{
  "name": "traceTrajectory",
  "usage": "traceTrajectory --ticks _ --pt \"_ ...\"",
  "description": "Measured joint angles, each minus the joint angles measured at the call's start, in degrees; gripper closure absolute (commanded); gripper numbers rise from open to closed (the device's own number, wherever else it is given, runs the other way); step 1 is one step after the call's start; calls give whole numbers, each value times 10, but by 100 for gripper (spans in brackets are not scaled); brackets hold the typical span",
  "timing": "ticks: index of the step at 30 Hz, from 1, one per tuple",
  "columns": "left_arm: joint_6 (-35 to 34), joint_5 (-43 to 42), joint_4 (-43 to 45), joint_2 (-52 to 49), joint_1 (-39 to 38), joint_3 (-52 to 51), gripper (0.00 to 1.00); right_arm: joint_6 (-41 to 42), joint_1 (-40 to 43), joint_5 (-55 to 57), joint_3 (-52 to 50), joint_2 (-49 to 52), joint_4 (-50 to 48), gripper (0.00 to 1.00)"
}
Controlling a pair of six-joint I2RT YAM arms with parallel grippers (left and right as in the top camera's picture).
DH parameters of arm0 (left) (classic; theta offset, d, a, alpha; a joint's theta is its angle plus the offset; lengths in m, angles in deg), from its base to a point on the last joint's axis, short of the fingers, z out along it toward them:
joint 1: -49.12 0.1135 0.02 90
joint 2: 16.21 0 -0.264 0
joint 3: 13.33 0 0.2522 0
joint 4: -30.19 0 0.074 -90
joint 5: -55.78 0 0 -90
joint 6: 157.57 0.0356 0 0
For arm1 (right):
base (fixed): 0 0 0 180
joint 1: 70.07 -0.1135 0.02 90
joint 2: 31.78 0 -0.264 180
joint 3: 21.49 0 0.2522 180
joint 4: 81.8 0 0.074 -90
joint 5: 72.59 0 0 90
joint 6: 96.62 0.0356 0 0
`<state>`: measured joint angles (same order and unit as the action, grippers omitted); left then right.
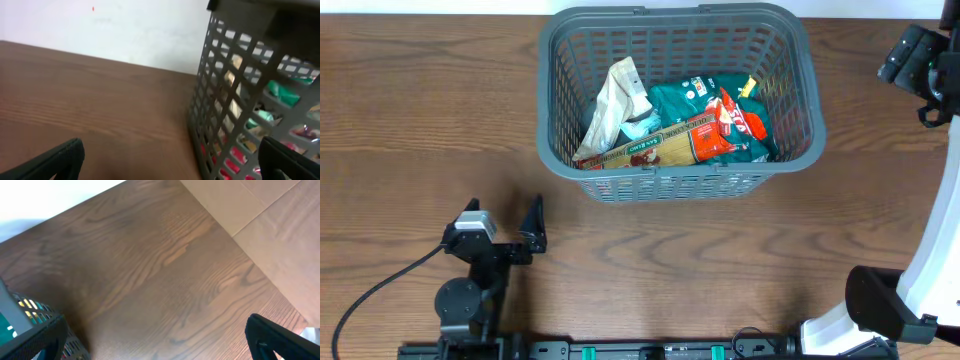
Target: Pack container
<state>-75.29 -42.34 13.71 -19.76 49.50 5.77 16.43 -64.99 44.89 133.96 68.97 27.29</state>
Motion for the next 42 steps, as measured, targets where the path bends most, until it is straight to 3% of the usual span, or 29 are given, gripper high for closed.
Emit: traceTrajectory --ticks 27,42 --pt "4 30 2 29 0 -36 1 0 0 0 0 0 0 1" --pt "132 43 1 29 0 -36 1 0 0 0 0 0 0 1"
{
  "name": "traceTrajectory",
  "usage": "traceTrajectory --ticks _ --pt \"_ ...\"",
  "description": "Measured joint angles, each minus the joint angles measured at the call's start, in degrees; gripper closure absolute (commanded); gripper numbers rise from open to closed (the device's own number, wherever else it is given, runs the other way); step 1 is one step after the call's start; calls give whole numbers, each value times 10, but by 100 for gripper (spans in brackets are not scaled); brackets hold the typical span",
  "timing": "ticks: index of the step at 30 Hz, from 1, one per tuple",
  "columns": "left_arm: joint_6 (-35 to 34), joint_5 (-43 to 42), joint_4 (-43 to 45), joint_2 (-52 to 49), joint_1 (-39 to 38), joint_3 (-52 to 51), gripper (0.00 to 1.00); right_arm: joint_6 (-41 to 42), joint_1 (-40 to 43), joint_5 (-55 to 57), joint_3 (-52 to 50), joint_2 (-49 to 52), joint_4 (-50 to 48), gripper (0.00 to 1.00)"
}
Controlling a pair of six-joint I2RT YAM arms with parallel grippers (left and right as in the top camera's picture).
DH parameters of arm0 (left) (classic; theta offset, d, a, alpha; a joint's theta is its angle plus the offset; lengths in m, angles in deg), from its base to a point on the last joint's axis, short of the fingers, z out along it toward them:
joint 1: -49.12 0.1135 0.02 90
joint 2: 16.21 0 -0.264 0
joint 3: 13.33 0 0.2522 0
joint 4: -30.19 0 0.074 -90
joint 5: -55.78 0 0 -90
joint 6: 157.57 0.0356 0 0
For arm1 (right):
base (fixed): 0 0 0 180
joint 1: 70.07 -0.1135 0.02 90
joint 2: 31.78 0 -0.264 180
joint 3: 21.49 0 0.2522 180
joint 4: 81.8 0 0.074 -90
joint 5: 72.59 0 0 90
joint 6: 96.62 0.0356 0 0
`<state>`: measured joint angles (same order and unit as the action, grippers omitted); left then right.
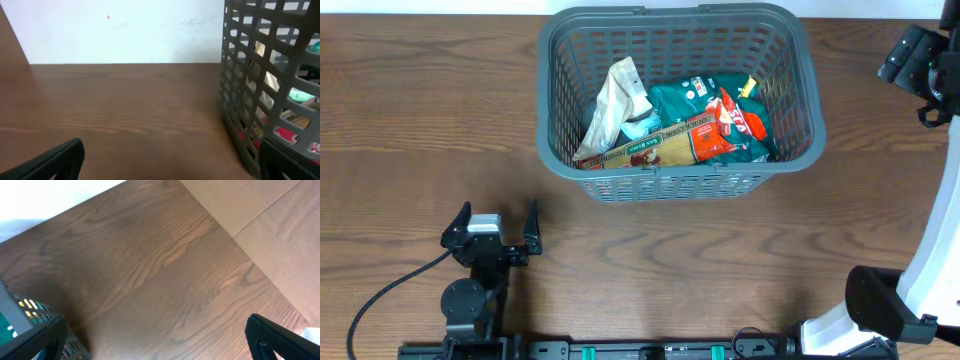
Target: Pack container
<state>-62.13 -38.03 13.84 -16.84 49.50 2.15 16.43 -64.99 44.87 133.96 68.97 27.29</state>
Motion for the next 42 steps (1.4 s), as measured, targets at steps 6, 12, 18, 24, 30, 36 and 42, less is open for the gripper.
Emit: traceTrajectory --ticks 6,12,18,24,30,36,42 --pt "24 0 0 0 0 0 1 0 0 0 0 0 0 1" --pt "26 0 0 0 0 0 1 0 0 0 0 0 0 1" --pt "32 0 0 0 0 0 1 0 0 0 0 0 0 1" --pt "35 0 0 0 0 0 1 0 0 0 0 0 0 1" --pt "35 0 0 0 0 0 1 0 0 0 0 0 0 1" --pt "35 0 0 0 0 0 1 0 0 0 0 0 0 1" --pt "35 0 0 0 0 0 1 0 0 0 0 0 0 1"
